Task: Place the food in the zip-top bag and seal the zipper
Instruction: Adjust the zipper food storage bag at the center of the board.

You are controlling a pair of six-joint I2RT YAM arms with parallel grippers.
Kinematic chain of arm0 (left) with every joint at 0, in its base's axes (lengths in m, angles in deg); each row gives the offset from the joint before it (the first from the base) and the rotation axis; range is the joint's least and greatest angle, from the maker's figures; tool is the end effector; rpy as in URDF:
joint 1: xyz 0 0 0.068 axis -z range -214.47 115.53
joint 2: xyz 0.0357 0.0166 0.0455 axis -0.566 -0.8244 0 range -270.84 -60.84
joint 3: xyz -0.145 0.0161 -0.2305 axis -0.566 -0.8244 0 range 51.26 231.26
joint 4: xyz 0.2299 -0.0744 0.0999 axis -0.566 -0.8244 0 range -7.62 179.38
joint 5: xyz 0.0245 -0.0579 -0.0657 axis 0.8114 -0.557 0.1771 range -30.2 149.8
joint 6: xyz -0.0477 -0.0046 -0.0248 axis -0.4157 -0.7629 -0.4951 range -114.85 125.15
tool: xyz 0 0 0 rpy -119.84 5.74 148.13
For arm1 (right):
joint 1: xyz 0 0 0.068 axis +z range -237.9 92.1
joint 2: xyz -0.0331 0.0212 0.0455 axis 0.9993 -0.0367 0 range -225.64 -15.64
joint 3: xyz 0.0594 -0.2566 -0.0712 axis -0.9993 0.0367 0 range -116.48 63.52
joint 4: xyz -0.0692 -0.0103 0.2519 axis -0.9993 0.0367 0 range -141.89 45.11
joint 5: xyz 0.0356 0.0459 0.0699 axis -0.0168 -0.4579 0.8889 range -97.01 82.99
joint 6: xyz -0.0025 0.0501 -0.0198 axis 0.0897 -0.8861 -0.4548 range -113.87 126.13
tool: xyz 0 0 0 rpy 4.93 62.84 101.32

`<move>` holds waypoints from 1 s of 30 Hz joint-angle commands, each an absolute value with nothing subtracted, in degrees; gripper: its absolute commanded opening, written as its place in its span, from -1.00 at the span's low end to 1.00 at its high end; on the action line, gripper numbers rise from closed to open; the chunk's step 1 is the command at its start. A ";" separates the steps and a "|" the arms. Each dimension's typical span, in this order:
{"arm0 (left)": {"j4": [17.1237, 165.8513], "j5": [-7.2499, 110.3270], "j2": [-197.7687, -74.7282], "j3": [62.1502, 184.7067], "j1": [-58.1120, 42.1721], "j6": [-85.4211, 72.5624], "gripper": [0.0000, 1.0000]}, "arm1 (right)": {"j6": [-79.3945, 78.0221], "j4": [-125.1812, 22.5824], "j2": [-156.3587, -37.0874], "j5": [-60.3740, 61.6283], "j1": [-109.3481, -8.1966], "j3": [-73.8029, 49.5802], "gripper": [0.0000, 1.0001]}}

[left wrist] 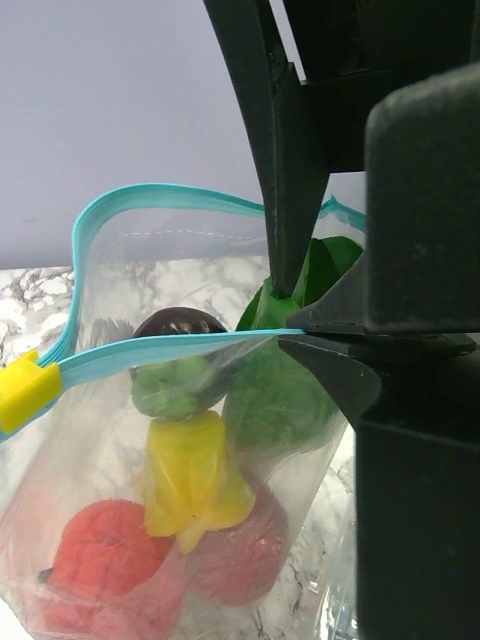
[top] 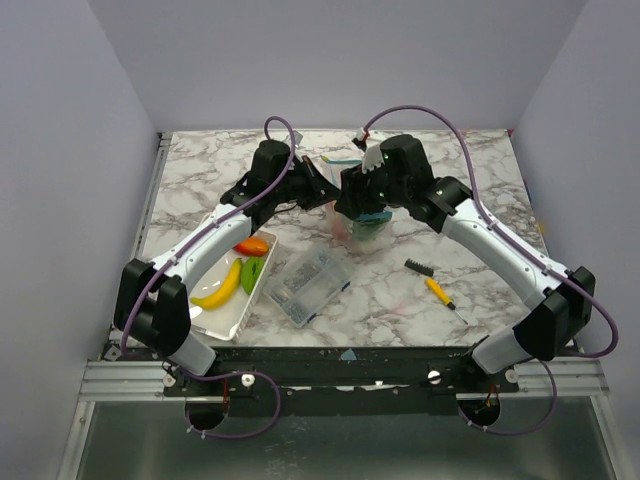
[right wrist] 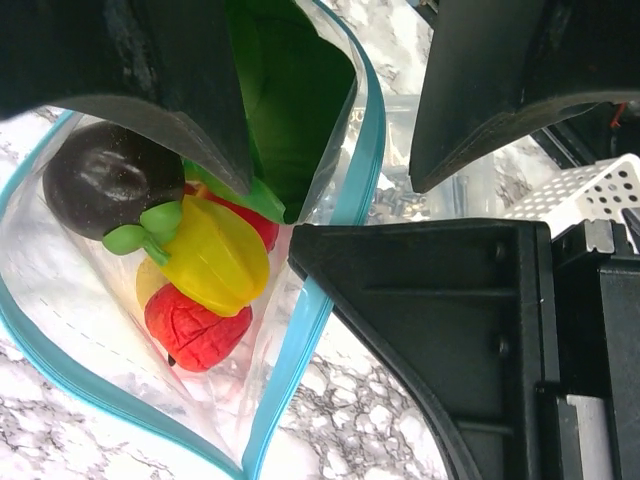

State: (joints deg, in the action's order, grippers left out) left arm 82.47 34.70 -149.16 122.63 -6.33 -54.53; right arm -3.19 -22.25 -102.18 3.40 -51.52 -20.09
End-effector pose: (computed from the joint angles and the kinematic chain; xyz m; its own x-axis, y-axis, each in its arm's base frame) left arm 0.3115 -0.1838 0.3202 -0.8440 -0.4351 -0.3135 0.0804 0.4754 -0.8761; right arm 0.2729 0.2089 0.3658 -0.5420 -0.2014 -0.8159 -0.6265 0.7439 0.2325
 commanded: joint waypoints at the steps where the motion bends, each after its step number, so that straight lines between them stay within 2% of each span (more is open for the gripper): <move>1: 82.79 34.12 -149.72 123.59 -6.26 -54.82 -1.00 | -3.73 -19.44 -99.60 -1.66 -50.90 -22.76 0.36; 7: 81.65 33.96 -149.47 124.29 -6.32 -54.99 -1.00 | -2.78 -14.83 -96.15 -13.83 -50.96 -22.81 0.40; 15: 80.20 33.28 -150.42 125.44 -6.52 -55.36 -1.00 | 5.18 -13.45 -88.52 -8.92 -50.94 -15.75 0.39; 22: 80.28 33.25 -150.23 125.90 -6.63 -54.97 -1.00 | 10.38 -11.20 -87.15 -4.87 -50.90 -11.73 0.15; 30: 82.54 32.29 -149.98 124.91 -6.97 -54.64 -1.00 | 10.07 -19.78 -86.70 -4.86 -50.99 -6.83 -0.30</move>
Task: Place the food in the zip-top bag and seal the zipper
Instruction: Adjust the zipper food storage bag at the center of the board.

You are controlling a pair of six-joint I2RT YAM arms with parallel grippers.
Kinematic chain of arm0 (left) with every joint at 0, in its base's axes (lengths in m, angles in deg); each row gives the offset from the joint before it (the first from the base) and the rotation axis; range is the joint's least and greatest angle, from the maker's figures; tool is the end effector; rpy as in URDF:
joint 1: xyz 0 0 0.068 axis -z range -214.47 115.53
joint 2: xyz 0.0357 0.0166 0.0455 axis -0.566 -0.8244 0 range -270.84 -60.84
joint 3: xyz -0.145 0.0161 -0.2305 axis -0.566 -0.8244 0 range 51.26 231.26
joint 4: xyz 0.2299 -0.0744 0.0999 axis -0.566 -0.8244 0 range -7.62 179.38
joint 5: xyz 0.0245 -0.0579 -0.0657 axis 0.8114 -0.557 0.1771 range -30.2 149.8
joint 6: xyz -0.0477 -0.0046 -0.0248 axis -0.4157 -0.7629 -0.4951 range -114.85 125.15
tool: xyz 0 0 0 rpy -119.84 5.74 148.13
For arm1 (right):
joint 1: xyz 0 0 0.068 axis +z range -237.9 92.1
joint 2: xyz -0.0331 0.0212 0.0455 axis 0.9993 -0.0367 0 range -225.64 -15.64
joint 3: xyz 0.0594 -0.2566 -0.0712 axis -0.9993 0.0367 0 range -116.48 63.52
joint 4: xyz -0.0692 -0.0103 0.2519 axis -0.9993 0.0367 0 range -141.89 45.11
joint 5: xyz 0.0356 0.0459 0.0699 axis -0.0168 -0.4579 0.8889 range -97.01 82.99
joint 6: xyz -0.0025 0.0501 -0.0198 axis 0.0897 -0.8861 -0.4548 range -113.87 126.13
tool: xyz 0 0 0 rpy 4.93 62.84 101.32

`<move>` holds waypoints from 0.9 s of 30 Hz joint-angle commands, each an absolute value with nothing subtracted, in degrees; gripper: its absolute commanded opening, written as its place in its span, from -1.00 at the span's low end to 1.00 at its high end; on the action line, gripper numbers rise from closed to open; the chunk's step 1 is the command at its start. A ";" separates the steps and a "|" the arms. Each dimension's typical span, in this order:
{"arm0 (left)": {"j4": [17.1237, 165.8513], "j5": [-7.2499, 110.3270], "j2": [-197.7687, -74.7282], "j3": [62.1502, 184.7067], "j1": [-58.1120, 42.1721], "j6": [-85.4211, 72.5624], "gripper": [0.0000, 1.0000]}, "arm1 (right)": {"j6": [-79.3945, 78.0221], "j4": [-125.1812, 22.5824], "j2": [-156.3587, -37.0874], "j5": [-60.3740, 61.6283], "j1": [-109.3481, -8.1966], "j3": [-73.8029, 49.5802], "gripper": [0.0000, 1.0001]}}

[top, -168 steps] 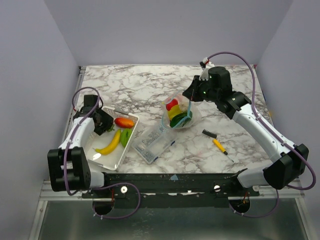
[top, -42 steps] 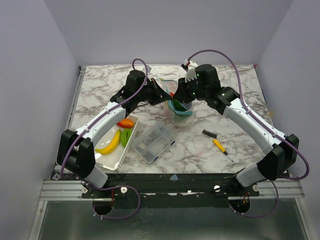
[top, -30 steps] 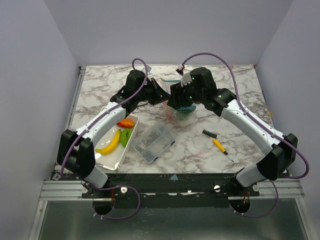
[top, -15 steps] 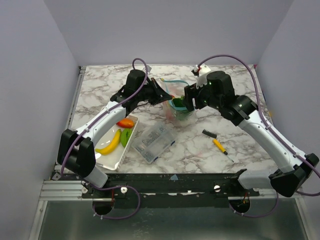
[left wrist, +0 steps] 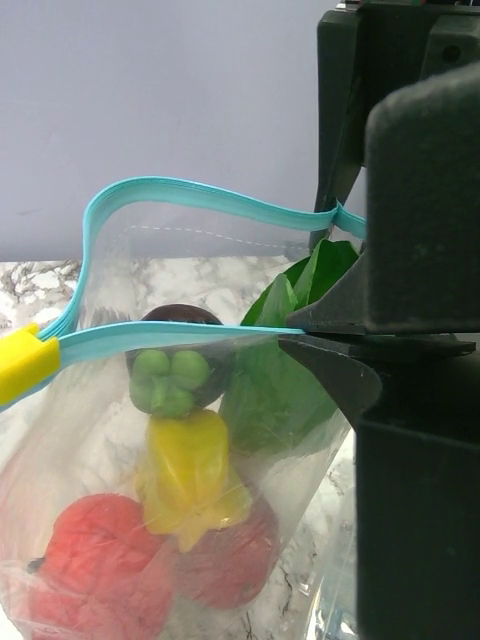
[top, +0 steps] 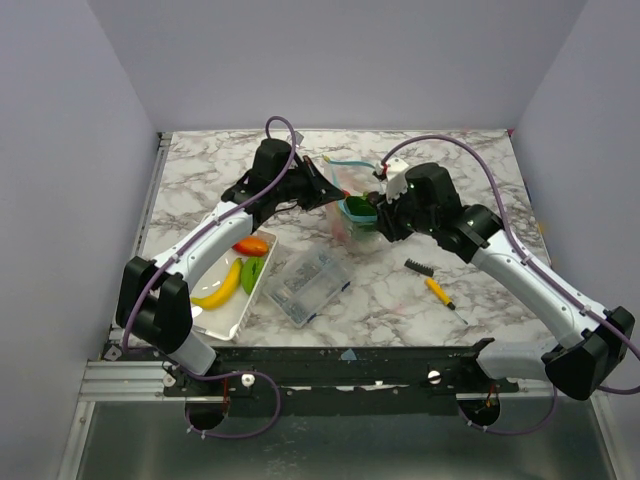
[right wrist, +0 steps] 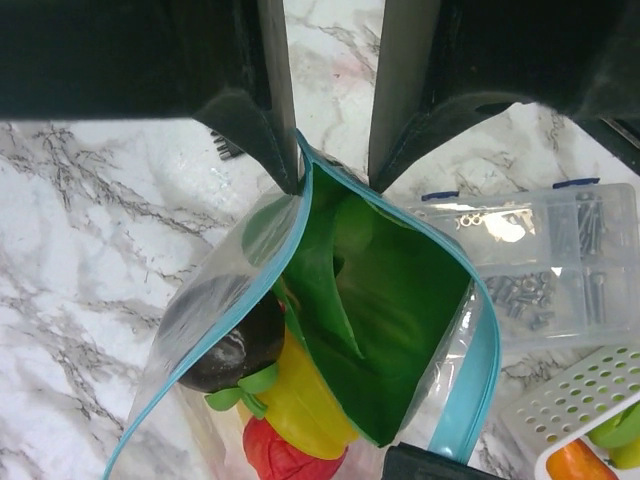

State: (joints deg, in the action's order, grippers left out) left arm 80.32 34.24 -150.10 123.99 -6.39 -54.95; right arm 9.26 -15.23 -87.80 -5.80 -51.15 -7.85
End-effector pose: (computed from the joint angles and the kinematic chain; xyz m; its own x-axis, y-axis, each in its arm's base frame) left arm 0.3142 -0.1851 0.3193 -0.8557 -0.4299 -0.2880 0.0524 0.4817 -0.8748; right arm 0.2174 0.1632 0.3548 -0.4531 -0.4064 -0.7934 -0.6374 0.7700 -0.0305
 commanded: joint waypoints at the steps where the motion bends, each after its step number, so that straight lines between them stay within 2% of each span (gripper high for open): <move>1: 82.76 31.93 -149.97 124.92 -7.05 -54.39 -1.00 | 9.64 -20.61 -86.67 -6.26 -51.00 -6.57 -0.37; 4: 83.29 31.87 -149.27 124.26 -7.30 -53.19 -0.90 | 9.12 -22.45 -86.50 -10.51 -50.99 -6.16 -0.59; 8: 84.56 30.69 -146.71 122.16 -8.97 -50.00 -0.45 | 8.59 -22.70 -85.70 -13.90 -50.99 -6.27 -0.98; 12: 87.60 27.94 -142.86 117.50 -12.96 -44.62 0.02 | 7.57 -24.46 -83.69 -14.02 -51.05 -4.95 -0.99; 14: 90.46 24.53 -141.49 114.81 -15.36 -40.94 0.18 | 7.26 -24.91 -83.33 -13.70 -51.03 -4.34 -0.99; 21: 93.41 23.47 -140.11 111.23 -18.78 -22.30 0.25 | 6.29 -25.15 -84.27 -14.30 -51.16 -4.38 -0.99; 23: 106.88 18.37 -141.16 106.89 -19.53 -20.79 0.21 | 4.65 -25.40 -84.16 -14.04 -51.24 -4.27 -0.99; 25: 119.25 15.88 -142.40 102.30 -20.26 -21.84 0.08 | 4.93 -25.48 -84.29 -13.38 -51.35 -4.31 -0.99; 27: 124.49 13.55 -143.52 101.74 -20.24 -19.11 0.08 | 5.41 -24.11 -84.82 -13.08 -51.41 -5.07 -0.99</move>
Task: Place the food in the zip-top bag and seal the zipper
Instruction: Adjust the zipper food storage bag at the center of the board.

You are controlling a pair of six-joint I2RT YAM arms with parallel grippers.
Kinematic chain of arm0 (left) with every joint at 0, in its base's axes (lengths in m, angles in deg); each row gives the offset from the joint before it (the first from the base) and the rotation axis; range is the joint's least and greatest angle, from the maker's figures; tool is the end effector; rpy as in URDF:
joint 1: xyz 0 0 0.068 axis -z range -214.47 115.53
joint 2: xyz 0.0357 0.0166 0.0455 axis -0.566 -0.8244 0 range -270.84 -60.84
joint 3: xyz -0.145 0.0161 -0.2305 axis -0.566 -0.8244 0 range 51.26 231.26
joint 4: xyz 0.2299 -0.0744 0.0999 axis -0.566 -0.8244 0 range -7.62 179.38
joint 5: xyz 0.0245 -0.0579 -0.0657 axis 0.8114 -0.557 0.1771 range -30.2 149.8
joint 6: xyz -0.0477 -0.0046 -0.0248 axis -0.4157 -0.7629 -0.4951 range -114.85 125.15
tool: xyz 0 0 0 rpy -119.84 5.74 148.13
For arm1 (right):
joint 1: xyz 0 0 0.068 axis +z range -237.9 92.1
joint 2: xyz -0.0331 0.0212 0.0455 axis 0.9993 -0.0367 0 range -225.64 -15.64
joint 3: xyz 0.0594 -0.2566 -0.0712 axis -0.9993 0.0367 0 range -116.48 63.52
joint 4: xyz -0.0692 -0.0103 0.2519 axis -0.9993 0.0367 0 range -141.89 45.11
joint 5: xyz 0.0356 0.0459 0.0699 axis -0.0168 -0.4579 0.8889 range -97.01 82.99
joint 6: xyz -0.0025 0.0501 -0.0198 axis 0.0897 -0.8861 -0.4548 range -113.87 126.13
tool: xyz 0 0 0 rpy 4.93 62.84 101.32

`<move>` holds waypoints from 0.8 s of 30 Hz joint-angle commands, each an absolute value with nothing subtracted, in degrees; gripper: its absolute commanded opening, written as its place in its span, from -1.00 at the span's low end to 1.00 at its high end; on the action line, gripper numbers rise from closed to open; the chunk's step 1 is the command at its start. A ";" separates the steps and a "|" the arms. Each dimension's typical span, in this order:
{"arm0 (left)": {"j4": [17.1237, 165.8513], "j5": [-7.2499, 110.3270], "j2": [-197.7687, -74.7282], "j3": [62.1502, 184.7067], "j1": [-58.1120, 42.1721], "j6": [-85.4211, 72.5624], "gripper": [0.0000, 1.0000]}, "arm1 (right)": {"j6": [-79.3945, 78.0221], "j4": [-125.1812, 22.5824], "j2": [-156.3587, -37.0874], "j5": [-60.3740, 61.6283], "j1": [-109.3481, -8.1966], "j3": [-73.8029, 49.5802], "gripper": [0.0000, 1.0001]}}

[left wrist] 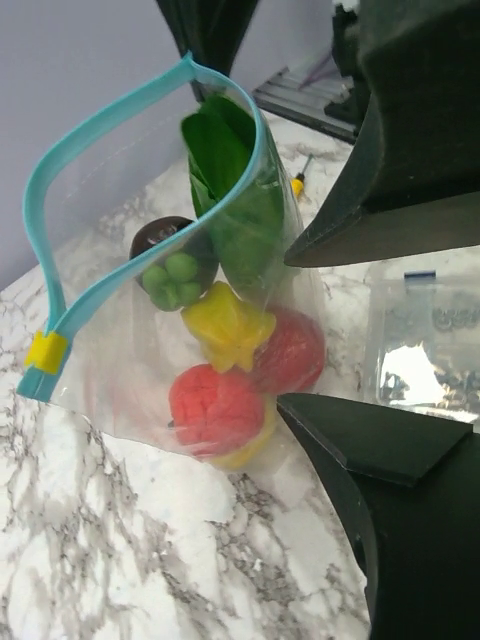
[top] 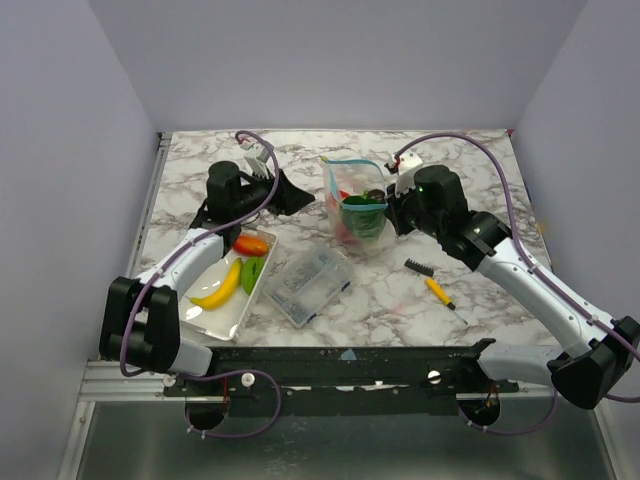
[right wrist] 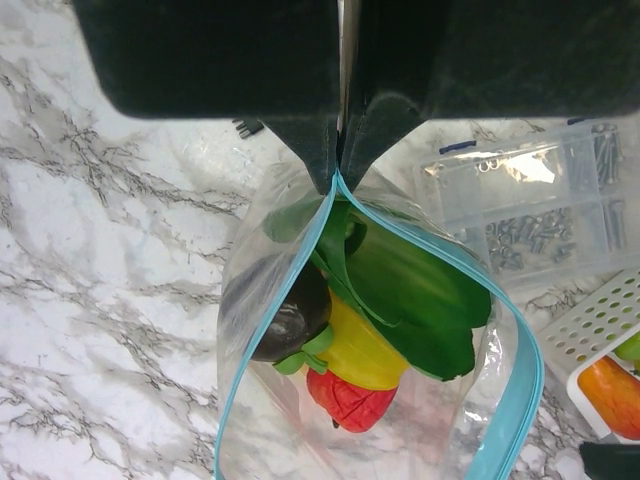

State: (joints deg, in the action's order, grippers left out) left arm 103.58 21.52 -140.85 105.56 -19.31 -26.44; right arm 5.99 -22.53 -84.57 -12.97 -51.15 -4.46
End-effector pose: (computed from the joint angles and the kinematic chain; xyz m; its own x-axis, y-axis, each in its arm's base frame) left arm 0.3041 -0.1052 0.3008 -0.5785 -0.2693 -0.7699 0.5731 0.5375 -0.6186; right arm 0.2149 0.1558 0.3606 -0.4056 -0.2999 -0.8634 -0.5223 0.8513 -0.0502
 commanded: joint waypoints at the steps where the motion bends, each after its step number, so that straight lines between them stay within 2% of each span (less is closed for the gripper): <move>1: 125.35 12.58 -144.46 102.17 -20.15 -16.52 0.13 | 5.47 -23.65 -84.83 -13.01 -51.42 -5.30 -0.99; 9: 121.41 -2.38 -157.57 116.64 -21.89 -2.78 0.32 | 7.30 -24.39 -84.10 -10.07 -51.59 -5.12 -0.99; 16: 130.43 -11.52 -167.13 124.28 -22.70 -5.43 0.35 | 7.45 -23.64 -85.04 -8.06 -51.60 -5.36 -0.99; 21: 144.84 -17.86 -174.26 128.20 -22.87 -17.27 0.33 | 7.70 -23.34 -85.37 -8.68 -51.61 -5.40 -0.99; 24: 168.64 -19.30 -178.78 129.28 -22.82 -34.81 0.25 | 7.78 -23.04 -85.53 -8.60 -51.65 -5.72 -0.99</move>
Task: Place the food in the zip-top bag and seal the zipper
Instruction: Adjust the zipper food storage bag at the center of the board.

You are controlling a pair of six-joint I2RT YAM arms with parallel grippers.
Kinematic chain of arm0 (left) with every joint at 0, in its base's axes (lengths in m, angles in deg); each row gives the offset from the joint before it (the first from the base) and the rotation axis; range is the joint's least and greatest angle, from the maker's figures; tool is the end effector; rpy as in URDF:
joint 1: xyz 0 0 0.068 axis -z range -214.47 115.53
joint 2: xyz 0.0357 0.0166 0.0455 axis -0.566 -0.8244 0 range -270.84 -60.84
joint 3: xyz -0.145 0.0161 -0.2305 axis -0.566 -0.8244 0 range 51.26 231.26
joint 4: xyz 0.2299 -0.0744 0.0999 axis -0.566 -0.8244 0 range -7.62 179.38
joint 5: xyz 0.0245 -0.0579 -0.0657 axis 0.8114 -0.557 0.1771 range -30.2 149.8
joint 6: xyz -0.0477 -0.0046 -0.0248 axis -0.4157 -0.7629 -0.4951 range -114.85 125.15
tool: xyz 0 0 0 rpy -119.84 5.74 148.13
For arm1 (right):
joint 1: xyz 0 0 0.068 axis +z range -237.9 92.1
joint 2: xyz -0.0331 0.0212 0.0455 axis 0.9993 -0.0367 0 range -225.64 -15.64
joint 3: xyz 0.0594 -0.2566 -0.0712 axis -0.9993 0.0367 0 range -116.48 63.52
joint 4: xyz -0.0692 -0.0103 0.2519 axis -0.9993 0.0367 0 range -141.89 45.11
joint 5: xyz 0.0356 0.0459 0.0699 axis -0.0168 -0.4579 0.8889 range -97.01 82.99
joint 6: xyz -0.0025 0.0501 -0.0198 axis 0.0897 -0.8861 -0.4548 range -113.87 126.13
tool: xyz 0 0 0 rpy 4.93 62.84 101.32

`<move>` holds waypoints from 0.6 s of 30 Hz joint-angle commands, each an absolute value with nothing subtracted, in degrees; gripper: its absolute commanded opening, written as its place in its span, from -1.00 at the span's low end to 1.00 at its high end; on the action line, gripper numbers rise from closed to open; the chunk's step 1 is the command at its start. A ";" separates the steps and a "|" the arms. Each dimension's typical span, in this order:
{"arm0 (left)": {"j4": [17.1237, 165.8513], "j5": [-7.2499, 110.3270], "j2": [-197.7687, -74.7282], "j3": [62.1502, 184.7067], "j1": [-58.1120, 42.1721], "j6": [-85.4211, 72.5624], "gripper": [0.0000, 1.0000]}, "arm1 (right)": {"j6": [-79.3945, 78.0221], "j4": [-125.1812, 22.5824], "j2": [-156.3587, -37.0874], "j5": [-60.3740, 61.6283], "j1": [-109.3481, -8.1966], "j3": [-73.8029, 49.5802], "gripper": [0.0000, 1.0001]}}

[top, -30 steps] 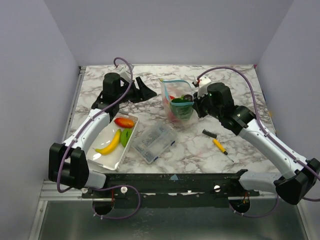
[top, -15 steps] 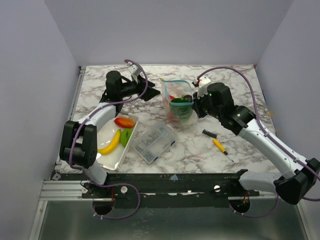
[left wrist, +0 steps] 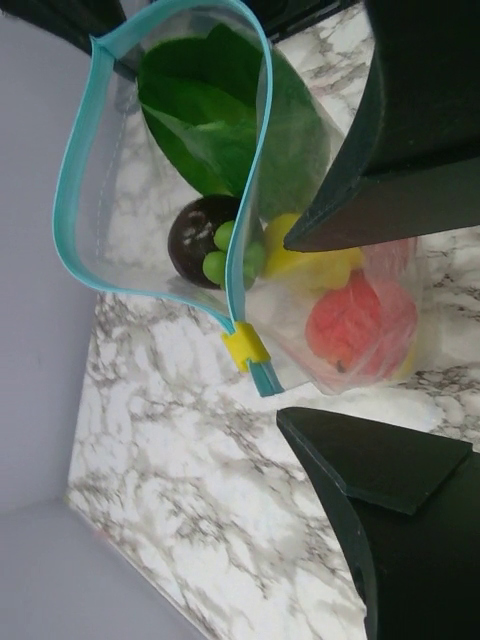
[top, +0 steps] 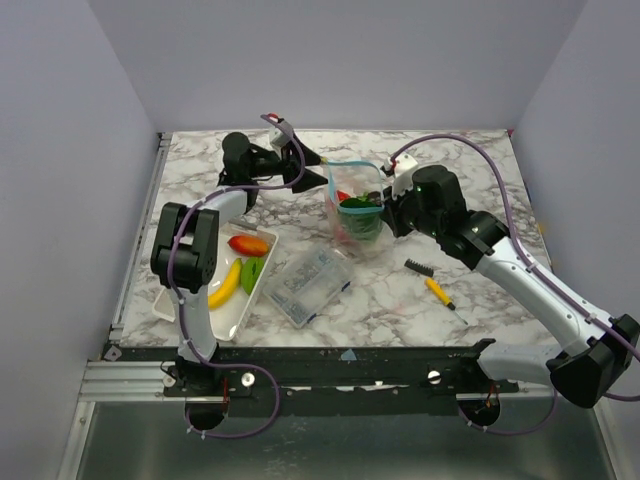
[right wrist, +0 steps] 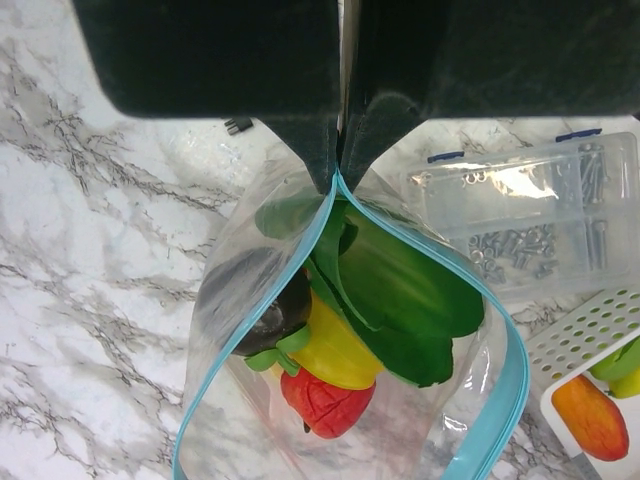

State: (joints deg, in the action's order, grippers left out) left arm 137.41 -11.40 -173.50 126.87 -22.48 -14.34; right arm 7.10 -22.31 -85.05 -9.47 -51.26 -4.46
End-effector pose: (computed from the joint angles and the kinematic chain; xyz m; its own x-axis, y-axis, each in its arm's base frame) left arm 0.4209 -0.1239 0.2735 -0.1500 -0.0781 -0.9856 0.9822 0.1020 -0.1576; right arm 0.2155 0.1583 0.3581 -0.4037 -0.3213 -0.8566 -0.5737 0.8182 -0.0366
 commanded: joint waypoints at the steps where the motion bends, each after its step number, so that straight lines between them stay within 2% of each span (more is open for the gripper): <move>1: 177.76 -19.38 -181.12 130.68 -22.85 -43.32 0.20 | 7.66 -23.13 -85.78 -8.35 -51.61 -5.93 -0.99; 3: 180.51 -20.43 -183.53 133.98 -22.62 -48.56 0.06 | 7.50 -23.15 -86.30 -7.71 -51.61 -6.43 -0.99; 5: 180.47 -21.38 -183.37 133.37 -22.18 -47.28 -0.13 | 7.35 -23.03 -86.65 -7.45 -51.61 -6.78 -0.99; 9: 178.38 -17.78 -179.83 127.24 -22.92 -40.95 -0.72 | 6.75 -23.17 -86.49 -7.46 -51.60 -6.66 -0.99; 11: 173.06 -15.39 -177.45 123.96 -23.30 -35.33 -0.96 | 6.46 -23.39 -86.40 -7.45 -51.62 -6.44 -0.99; 16: 151.52 -3.37 -167.29 114.82 -22.62 -17.22 -1.00 | 5.00 -23.11 -86.25 -8.70 -51.67 -6.62 -0.99; 18: 139.28 7.34 -163.29 113.54 -22.19 -14.21 -1.00 | 3.82 -22.97 -86.24 -12.30 -51.69 -6.77 -0.99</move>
